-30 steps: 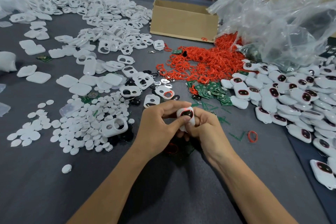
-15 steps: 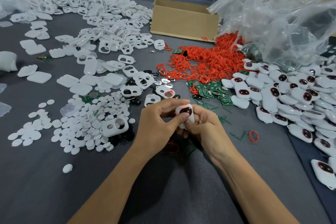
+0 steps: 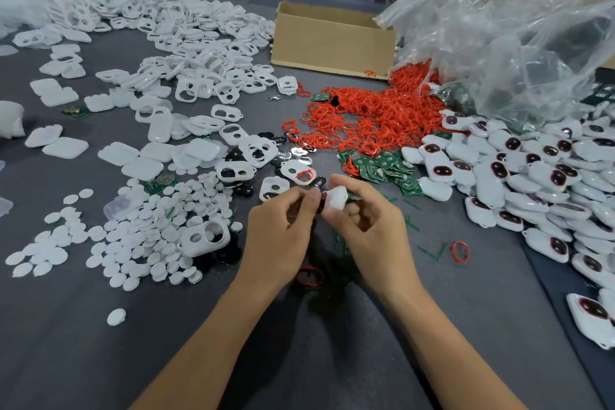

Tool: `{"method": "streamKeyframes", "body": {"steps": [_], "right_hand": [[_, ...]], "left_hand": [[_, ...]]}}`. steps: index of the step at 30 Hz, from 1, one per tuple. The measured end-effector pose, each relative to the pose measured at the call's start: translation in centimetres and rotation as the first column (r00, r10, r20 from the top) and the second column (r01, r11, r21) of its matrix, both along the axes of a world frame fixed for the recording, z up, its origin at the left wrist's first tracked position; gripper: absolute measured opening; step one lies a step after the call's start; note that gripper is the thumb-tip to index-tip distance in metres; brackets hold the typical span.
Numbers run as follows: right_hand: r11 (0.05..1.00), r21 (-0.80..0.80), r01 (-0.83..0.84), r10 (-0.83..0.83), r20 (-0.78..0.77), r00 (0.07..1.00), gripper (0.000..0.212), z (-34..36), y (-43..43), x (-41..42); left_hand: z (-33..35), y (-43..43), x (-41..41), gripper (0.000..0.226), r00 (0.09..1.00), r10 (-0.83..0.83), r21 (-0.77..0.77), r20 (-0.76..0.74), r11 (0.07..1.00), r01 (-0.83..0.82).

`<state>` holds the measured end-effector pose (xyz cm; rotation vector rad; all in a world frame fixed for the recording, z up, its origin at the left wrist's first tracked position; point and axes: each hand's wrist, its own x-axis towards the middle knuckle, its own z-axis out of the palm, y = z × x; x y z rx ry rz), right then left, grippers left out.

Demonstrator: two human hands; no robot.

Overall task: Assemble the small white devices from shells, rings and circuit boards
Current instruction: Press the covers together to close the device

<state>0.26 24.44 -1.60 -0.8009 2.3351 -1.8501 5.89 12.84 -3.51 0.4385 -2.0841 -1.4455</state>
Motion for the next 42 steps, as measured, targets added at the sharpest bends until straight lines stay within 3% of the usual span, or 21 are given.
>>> {"method": "streamKeyframes", "body": {"steps": [3,7,9,11,14,19,21,23,25,29,32,37,42], "right_hand": [[0.997,0.056,0.052,-0.038,-0.228,0.973,0.034,0.2,-0.3,0.5],[0.977,0.039,0.208,-0.150,-0.565,0.812,0.033,0.2,-0.6,0.9],[0.949,0.182,0.256,-0.067,-0.680,0.730,0.028,0.0,-1.0,0.7],[0.905,0.330,0.270,0.042,-0.699,0.714,0.027,-0.7,-1.1,1.0],[0.921,0.293,0.256,-0.022,-0.617,0.787,0.028,-0.8,-0.8,1.2],[0.992,-0.043,0.121,-0.128,-0.419,0.899,0.030,0.2,-0.2,0.7],[0.994,0.024,0.103,-0.082,-0.436,0.896,0.033,0.3,0.0,0.7],[0.967,0.253,0.039,0.066,-0.394,0.917,0.039,-0.1,-0.3,0.7],[0.940,0.341,0.023,0.111,-0.368,0.923,0.040,-0.4,-0.5,0.7],[0.994,0.106,0.035,0.005,-0.350,0.937,0.028,-0.2,-0.3,0.6],[0.992,-0.120,0.033,-0.036,-0.021,0.999,0.025,0.3,-0.2,0.2],[0.976,-0.215,-0.029,0.087,0.262,0.961,0.031,0.3,0.1,-0.1],[0.923,-0.348,-0.165,0.330,0.491,0.806,0.028,0.2,0.5,-0.3]], "left_hand": [[0.4,0.1,0.0,0.027,0.996,0.033,0.094,-0.077,0.995,-0.026],[0.9,-0.2,0.1,0.026,0.969,0.172,0.256,-0.179,0.959,-0.123],[0.9,-0.4,0.1,0.027,0.955,0.234,0.312,-0.183,0.935,-0.169],[0.8,-0.5,0.1,0.028,0.947,0.259,0.333,-0.189,0.924,-0.187],[0.8,-0.6,0.1,0.027,0.948,0.262,0.324,-0.182,0.926,-0.194],[0.9,-0.3,0.2,0.025,0.960,0.223,0.271,-0.170,0.947,-0.172],[1.0,-0.3,0.1,0.027,0.958,0.234,0.266,-0.164,0.946,-0.186],[0.9,-0.4,0.1,0.028,0.956,0.251,0.279,-0.153,0.939,-0.202],[0.9,-0.4,0.2,0.028,0.958,0.249,0.286,-0.143,0.937,-0.201],[0.9,-0.4,0.2,0.021,0.960,0.226,0.253,-0.164,0.950,-0.180],[0.7,-0.4,0.2,0.015,0.974,0.151,0.201,-0.168,0.973,-0.116],[0.4,-0.2,0.2,0.020,0.986,0.053,0.078,-0.161,0.996,-0.041],[0.4,-0.3,0.2,0.024,0.990,-0.005,0.071,-0.141,0.997,0.015]]}}
